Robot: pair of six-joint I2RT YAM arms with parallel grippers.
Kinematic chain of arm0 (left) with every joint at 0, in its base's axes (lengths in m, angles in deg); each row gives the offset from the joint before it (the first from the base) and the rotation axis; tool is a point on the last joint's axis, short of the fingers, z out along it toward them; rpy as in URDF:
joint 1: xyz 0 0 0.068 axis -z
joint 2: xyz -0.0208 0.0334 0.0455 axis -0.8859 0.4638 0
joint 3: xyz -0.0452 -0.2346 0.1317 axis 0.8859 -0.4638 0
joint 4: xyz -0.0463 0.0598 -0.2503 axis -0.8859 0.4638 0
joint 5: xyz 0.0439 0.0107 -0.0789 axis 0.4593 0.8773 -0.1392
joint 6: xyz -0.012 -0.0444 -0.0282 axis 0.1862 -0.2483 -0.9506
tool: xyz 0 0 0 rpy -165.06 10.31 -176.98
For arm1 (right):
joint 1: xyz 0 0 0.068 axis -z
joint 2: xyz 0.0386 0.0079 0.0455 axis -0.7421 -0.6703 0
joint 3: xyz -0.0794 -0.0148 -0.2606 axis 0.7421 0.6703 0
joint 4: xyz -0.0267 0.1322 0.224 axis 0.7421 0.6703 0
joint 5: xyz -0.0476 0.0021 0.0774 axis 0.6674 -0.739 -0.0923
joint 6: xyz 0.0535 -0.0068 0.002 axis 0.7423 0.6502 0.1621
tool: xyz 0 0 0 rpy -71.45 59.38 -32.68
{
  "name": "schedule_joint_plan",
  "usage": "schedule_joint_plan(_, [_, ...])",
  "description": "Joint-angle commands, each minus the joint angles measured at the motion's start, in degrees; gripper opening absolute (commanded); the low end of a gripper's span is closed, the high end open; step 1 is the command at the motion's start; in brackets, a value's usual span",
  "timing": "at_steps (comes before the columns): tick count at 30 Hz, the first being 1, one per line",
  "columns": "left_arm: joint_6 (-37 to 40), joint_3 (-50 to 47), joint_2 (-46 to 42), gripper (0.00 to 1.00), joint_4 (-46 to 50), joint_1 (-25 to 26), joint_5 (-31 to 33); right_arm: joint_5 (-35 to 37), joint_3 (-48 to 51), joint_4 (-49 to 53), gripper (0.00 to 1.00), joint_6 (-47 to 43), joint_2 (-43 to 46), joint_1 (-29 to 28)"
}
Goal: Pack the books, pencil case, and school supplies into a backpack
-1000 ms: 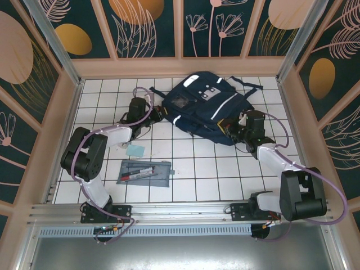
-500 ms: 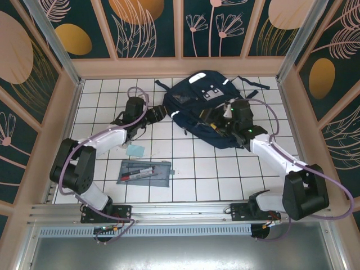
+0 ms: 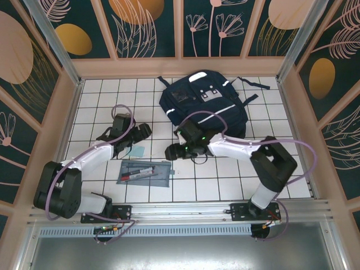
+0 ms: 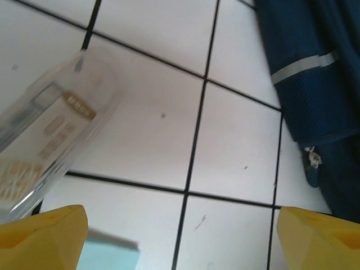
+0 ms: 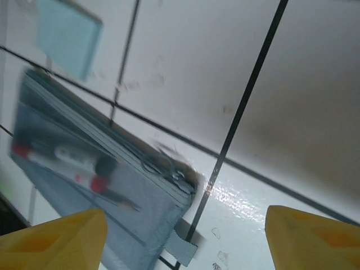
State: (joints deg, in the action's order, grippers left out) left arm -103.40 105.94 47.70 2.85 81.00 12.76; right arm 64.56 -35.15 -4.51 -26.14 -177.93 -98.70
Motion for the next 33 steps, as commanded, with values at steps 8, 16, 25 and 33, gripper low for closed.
schedule_joint_plan(8, [-4.85, -3.2, -3.13, 0.91, -5.06, -0.91, 0.67, -0.27, -2.56, -4.77, 0.66, 2.99, -7.85, -6.62])
schedule_joint_plan(16, [-4.51, -2.45, -3.19, 0.91, -6.29, -1.09, 0.77, 1.73, -4.43, -3.52, 0.03, 4.03, -9.62, -9.53])
schedule_joint_plan(25, [0.03, 1.06, -3.2, 0.91, -9.2, -1.06, -7.87, 5.11, -8.27, 3.1, 0.0, -3.36, 2.37, 0.54])
schedule_joint_plan(33, [-4.19, 0.33, 1.62, 0.92, -17.81, -1.0, -16.88, 7.07, -9.23, 10.57, 0.0, -11.91, 11.31, 15.28])
